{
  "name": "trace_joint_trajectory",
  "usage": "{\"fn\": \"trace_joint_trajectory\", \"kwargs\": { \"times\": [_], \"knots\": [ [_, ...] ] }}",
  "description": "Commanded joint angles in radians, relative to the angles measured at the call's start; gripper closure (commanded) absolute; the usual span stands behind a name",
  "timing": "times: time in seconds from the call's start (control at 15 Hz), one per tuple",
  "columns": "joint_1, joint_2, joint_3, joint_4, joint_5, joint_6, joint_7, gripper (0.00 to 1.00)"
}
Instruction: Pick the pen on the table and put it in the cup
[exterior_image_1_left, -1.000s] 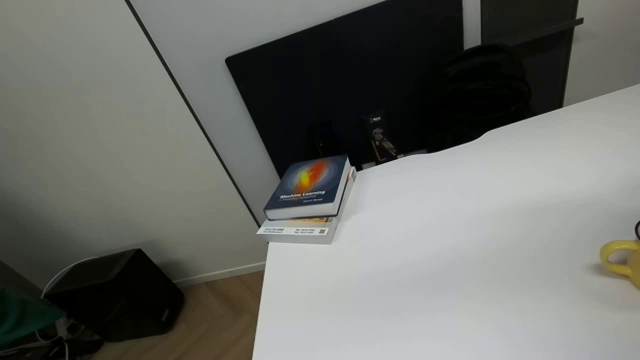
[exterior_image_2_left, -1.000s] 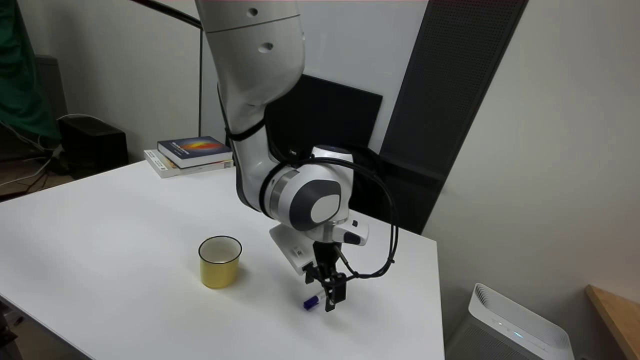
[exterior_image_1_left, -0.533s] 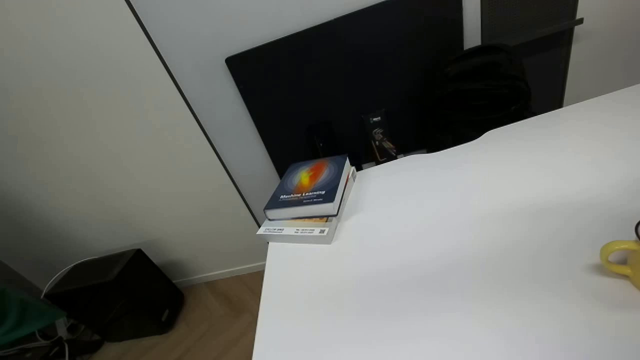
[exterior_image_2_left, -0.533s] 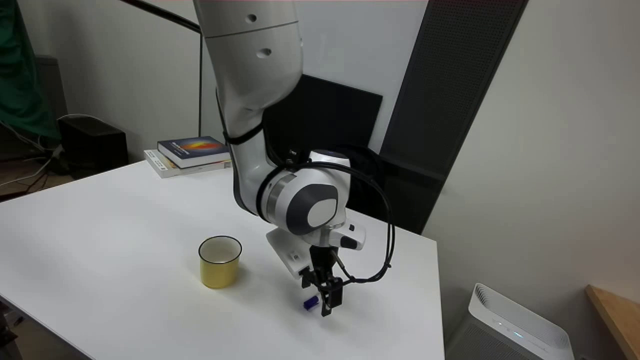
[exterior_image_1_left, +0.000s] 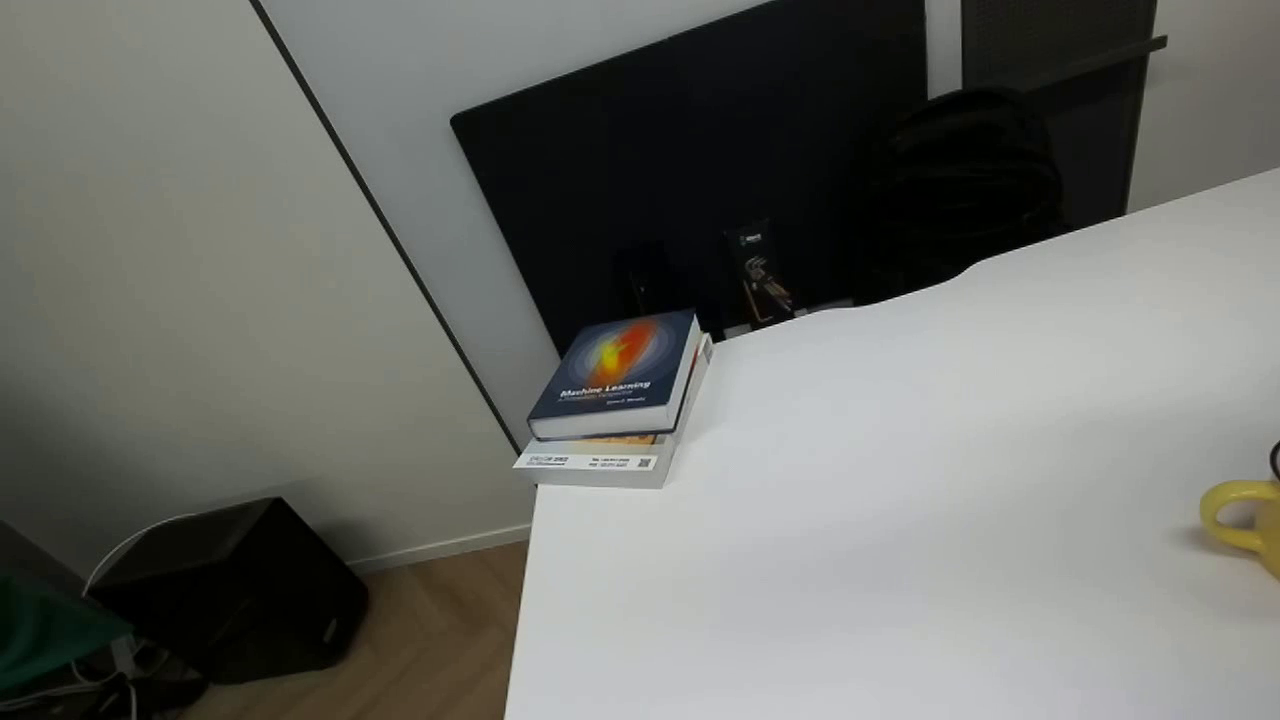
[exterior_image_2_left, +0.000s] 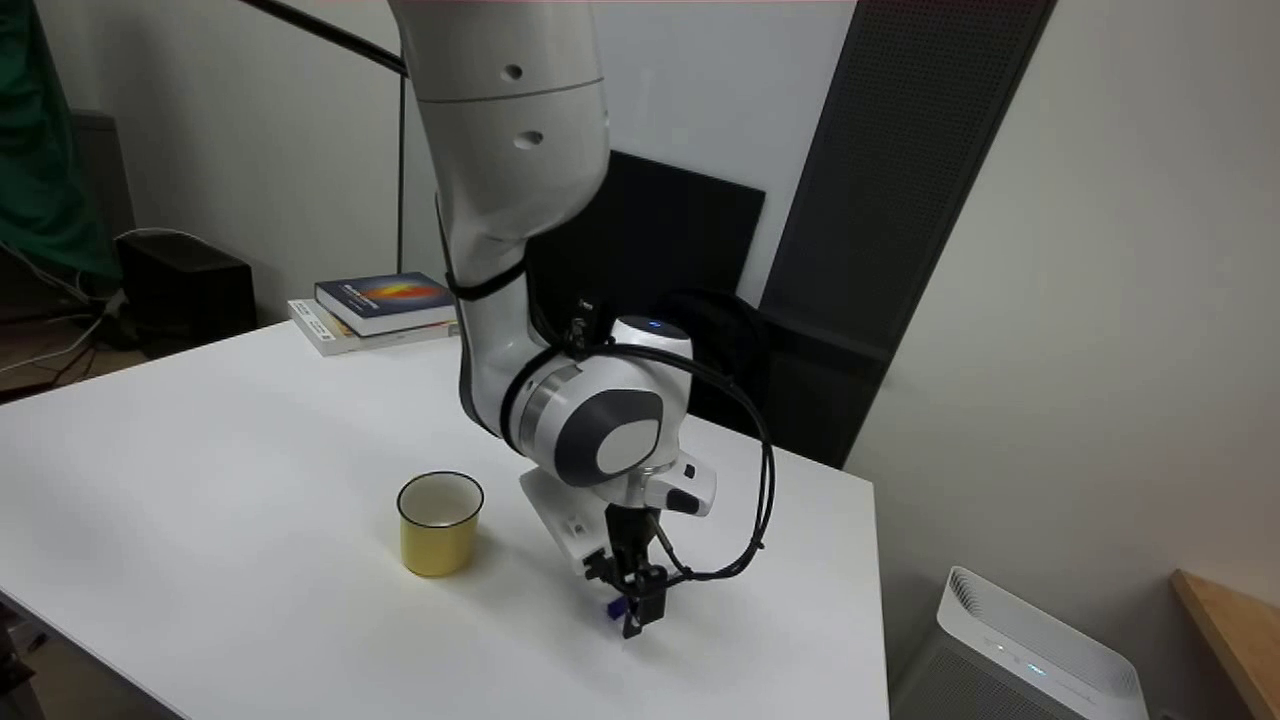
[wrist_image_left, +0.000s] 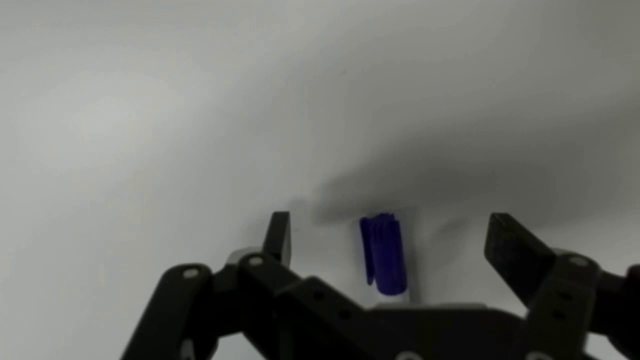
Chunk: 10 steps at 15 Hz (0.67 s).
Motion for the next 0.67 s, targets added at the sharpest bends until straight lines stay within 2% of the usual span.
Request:
{"fn": "trace_joint_trajectory", "kwargs": {
  "times": [0.0, 0.27, 0.53, 0.6],
  "knots": [
    [-0.113, 0.009, 0.101, 0.033, 0.031, 0.024, -0.124, 0.0],
    [-0.179, 0.022, 0.15, 0.059, 0.037, 0.007, -0.203, 0.0],
    [-0.202, 0.042, 0.154, 0.089, 0.036, -0.013, -0.226, 0.0],
    [-0.202, 0.047, 0.152, 0.097, 0.036, -0.022, -0.226, 0.25]
  ]
}}
